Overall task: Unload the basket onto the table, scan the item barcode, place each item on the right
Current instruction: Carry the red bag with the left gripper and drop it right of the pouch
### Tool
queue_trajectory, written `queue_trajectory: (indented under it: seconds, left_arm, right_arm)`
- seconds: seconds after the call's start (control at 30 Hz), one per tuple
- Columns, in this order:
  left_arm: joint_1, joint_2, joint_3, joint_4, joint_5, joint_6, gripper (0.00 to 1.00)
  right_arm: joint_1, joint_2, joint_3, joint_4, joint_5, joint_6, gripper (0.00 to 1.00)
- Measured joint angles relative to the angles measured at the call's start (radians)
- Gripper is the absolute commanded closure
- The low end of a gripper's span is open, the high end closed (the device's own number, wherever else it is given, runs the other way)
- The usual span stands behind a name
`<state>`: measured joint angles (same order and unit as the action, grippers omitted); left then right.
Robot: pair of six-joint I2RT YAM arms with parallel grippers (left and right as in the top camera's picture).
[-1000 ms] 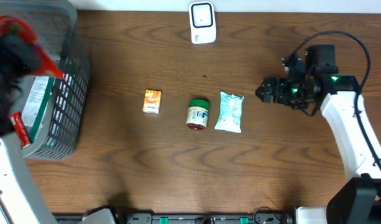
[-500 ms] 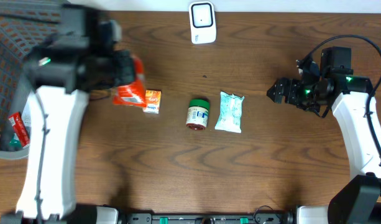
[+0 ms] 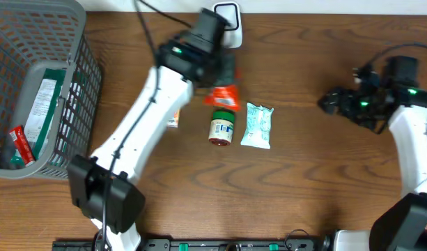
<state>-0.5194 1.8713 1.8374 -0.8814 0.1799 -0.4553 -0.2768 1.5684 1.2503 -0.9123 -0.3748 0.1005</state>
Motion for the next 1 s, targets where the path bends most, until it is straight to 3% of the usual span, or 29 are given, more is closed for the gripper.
queue_trajectory:
  seconds: [0.27, 0.4, 0.43, 0.47, 0.5, 0.53, 0.57, 0.63, 0.87, 0.93, 1.0]
  left_arm:
    - [-0.245, 0.227, 0.008, 0.446, -0.01, -0.177, 0.92]
    - [-0.322, 0.362, 0.007, 0.556, -0.021, -0.2, 0.92]
    - [-0.336, 0.388, 0.007, 0.567, -0.036, -0.203, 0.87]
    - [-0.352, 0.423, 0.006, 0.571, -0.066, -0.204, 0.75]
    - [-0.354, 0.436, 0.006, 0.572, -0.08, -0.204, 0.49]
    - [-0.354, 0.445, 0.005, 0.578, -0.095, -0.211, 0.37]
    - [-0.352, 0.448, 0.005, 0.58, -0.105, -0.206, 0.28]
    - [-0.346, 0.448, 0.005, 0.592, -0.122, -0.215, 0.21]
    - [-0.338, 0.348, 0.002, 0.616, -0.111, -0.21, 0.2]
    - [-0.331, 0.265, 0.001, 0.565, -0.108, -0.198, 0.29]
    - [-0.307, 0.148, 0.003, 0.486, -0.106, -0.191, 0.39]
  right_arm:
    - [-0.146, 0.0, 0.0, 0.006, -0.023, -0.002, 0.04]
    - [-0.153, 0.0, 0.0, 0.011, -0.027, -0.003, 0.05]
    - [-0.153, 0.0, 0.0, 0.011, -0.029, -0.003, 0.05]
    - [-0.153, 0.0, 0.0, 0.011, -0.031, -0.003, 0.05]
    - [-0.153, 0.0, 0.0, 0.011, -0.031, -0.003, 0.05]
    - [-0.153, 0.0, 0.0, 0.011, -0.031, -0.003, 0.05]
    - [-0.153, 0.0, 0.0, 0.011, -0.031, -0.003, 0.04]
    - [-0.153, 0.0, 0.0, 0.011, -0.032, -0.003, 0.02]
    - [-0.153, 0.0, 0.0, 0.002, -0.04, -0.003, 0.08]
    - [-0.153, 0.0, 0.0, -0.001, -0.058, -0.006, 0.22]
    - [-0.153, 0.0, 0.0, -0.004, -0.114, -0.026, 0.44]
